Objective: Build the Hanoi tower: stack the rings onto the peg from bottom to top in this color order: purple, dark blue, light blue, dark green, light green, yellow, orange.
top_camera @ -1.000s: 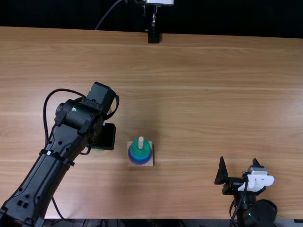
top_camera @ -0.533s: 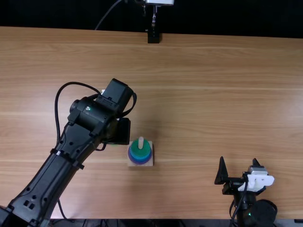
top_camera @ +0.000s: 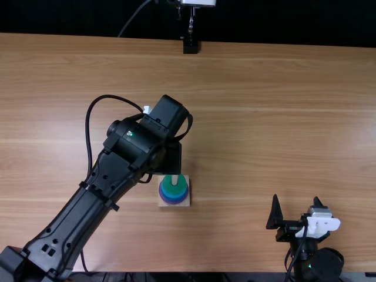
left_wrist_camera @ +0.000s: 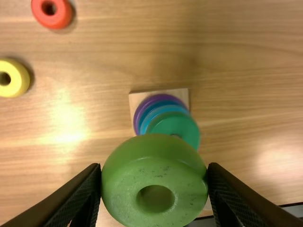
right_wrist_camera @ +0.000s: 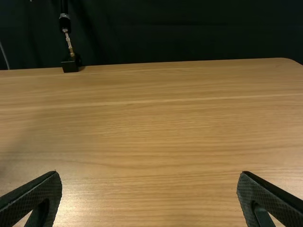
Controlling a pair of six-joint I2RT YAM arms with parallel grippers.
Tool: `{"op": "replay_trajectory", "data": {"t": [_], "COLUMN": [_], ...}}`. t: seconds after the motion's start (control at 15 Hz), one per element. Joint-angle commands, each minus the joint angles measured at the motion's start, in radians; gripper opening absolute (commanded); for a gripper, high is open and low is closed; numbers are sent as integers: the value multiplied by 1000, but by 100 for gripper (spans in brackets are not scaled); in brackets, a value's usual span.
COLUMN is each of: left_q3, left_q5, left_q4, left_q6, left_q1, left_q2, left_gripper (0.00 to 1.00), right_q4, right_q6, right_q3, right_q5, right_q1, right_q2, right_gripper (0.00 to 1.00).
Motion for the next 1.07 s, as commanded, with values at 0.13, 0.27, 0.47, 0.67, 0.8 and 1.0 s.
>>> {"op": "replay_trajectory", "data": {"t": [0.13, 0.27, 0.47, 0.67, 0.8, 1.0], "left_q3": [73, 81, 90, 93, 93, 92], "left_q5": [-2, -2, -4, -4, -2, -2], "left_q4": [-4, -4, -4, -26, -50, -50], "left_q6": [-37, -61, -120, -123, -123, -125], "left_q1": [-5, -20, -48, -60, -62, -91], "left_q2": [19, 20, 20, 19, 19, 19], "left_gripper": [0, 0, 0, 0, 0, 0], "right_q4": [-70, -70, -70, -70, -70, -70], "right_q6": [2, 2, 2, 2, 2, 2], "right_q3": [-64, -64, -64, -64, -64, -64], "right_q5": [9, 9, 9, 9, 9, 9], "right_q1": [-10, -10, -10, -10, -10, -10], "right_q2": [-12, -12, -12, -12, -12, -12], "right_gripper": [100, 100, 100, 100, 100, 100]}}
